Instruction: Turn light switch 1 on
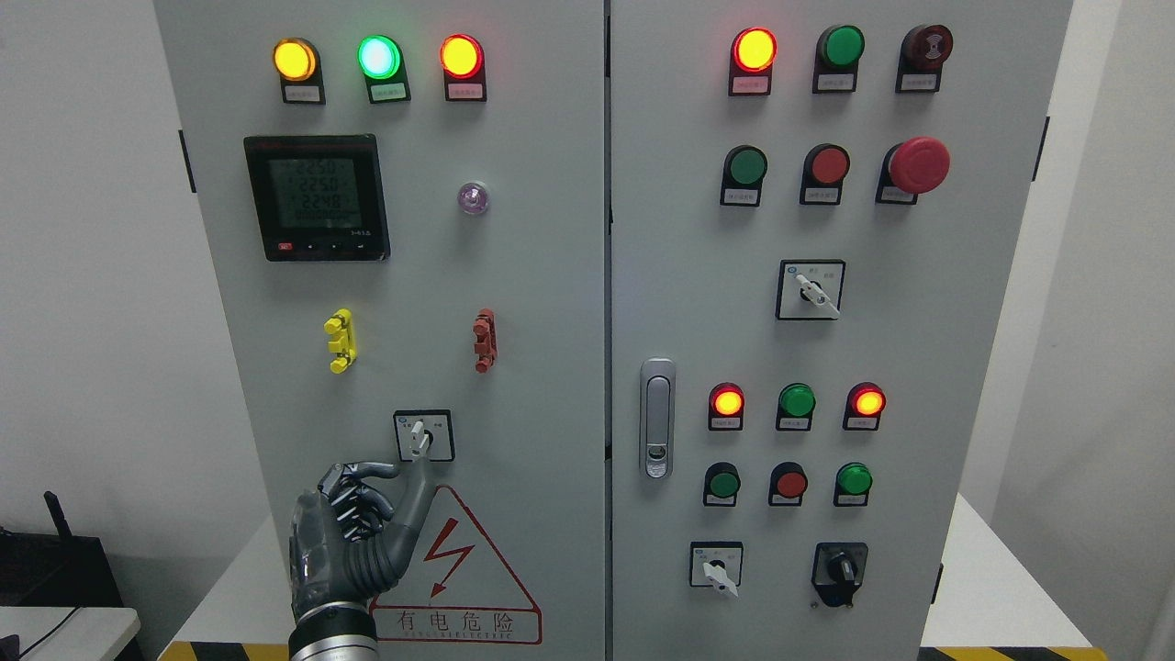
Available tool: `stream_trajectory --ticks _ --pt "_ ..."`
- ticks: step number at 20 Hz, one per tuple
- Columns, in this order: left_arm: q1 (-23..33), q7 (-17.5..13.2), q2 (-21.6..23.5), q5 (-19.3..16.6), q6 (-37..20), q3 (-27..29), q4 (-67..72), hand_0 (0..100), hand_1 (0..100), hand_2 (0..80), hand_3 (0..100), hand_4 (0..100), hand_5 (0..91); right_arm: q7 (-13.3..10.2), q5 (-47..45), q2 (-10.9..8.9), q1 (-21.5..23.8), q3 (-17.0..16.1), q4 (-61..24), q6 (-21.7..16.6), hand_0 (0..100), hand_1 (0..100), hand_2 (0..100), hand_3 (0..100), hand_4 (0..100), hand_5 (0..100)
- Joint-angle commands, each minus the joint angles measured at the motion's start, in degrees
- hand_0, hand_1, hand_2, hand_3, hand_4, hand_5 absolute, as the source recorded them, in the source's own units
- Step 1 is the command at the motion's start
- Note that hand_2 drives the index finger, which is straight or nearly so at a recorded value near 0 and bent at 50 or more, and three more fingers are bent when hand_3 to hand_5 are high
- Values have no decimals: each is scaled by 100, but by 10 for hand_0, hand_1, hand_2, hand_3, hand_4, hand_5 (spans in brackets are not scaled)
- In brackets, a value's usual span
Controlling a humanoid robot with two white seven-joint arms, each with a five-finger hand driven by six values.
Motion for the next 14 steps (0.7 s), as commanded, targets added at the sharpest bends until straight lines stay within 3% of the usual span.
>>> stream_trajectory --ticks 1,14 --pt "-117 3 -6 -6 83 -25 -8 154 615 497 889 948 868 -3 -141 -5 0 97 0 1 120 389 0 0 0 0" --pt "-179 3 -6 3 364 -61 1 188 591 502 888 947 868 -3 -141 4 0 97 0 1 120 389 0 0 0 0"
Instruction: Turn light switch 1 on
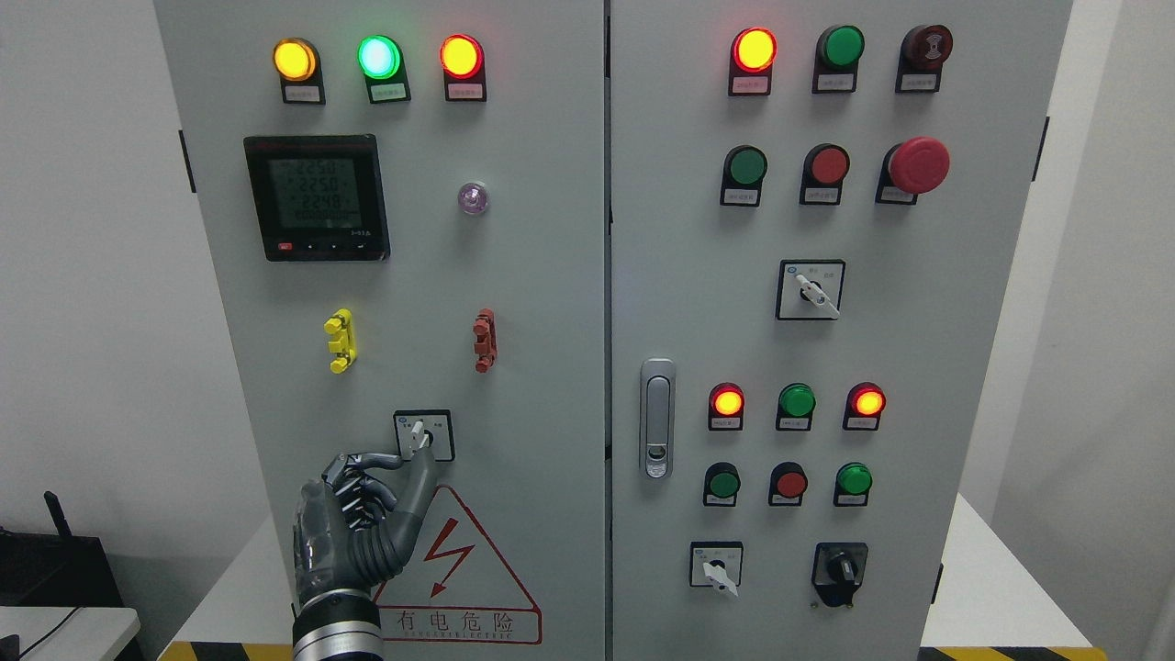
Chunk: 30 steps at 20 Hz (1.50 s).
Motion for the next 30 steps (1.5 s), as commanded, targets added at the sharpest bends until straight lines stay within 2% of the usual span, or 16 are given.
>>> stream_trajectory --ticks 1,25,30 --pt "-64 1 2 -1 85 -29 6 191 587 503 889 947 869 -1 -141 -4 0 97 0 1 120 389 0 0 0 0" --pt "-178 1 2 16 225 -143 6 239 517 518 892 956 868 -1 -141 -4 0 97 0 1 120 389 0 0 0 0" --pt "-178 159 -7 16 269 -134 15 245 496 521 893 956 868 8 -141 -4 0 97 0 1 120 389 0 0 0 0"
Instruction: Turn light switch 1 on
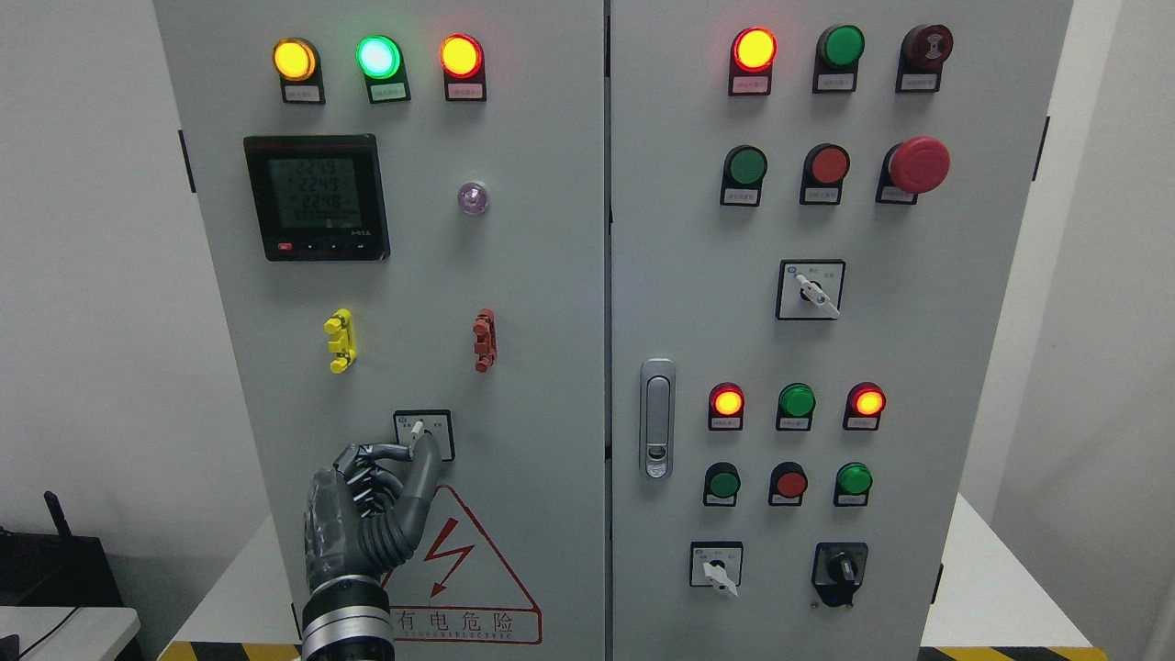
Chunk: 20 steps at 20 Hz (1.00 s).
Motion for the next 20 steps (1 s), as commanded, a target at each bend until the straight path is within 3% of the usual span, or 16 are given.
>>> stream_trajectory --ticks 1,20 --pt "-20 70 1 -2 61 -23 5 246 495 522 893 956 868 -1 -141 -4 0 97 0 1 120 389 0 0 0 0" --pt "-134 70 1 -2 237 -32 14 257 481 541 899 956 867 -1 -141 4 0 97 0 1 120 389 0 0 0 0"
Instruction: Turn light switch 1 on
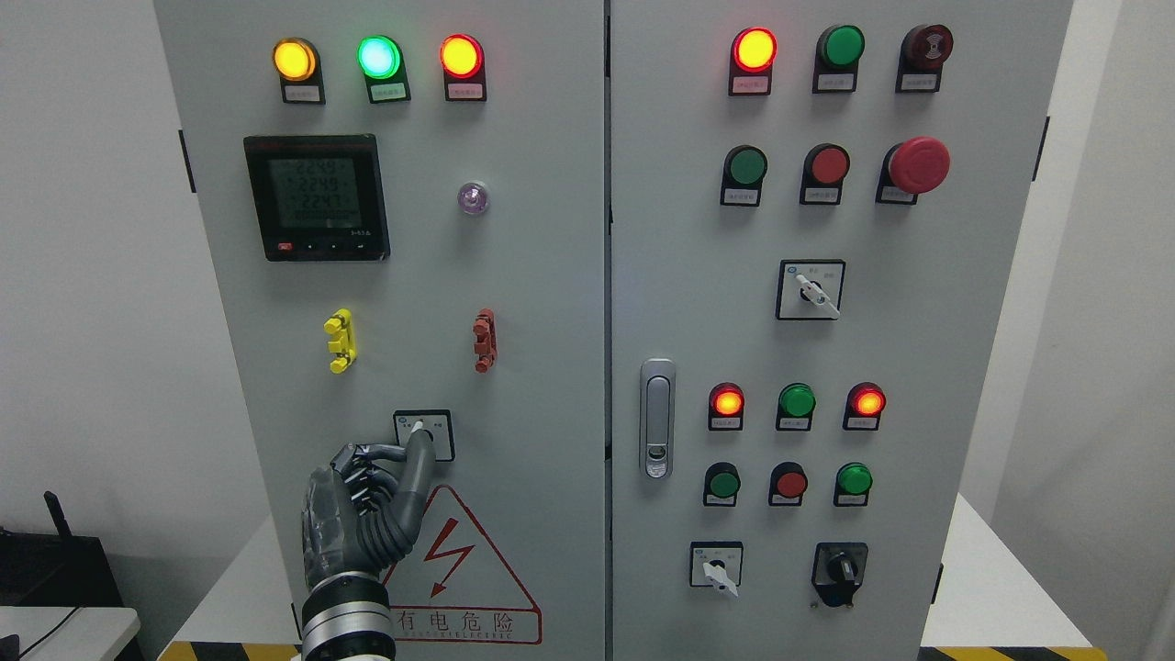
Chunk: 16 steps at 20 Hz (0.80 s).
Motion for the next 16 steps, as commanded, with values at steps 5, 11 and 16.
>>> stream_trajectory --ticks 5,11,16 --pt "-46 1 -6 -6 41 -7 6 260 481 541 899 956 867 0 -141 5 0 97 0 1 120 389 0 0 0 0" --pt "-46 1 -6 -14 146 -7 -2 254 495 542 899 955 866 0 -141 5 0 97 0 1 120 389 0 0 0 0" --pt "-99 -8 -6 -14 181 -7 6 243 503 542 899 954 866 0 -141 -3 0 97 0 1 120 389 0 0 0 0"
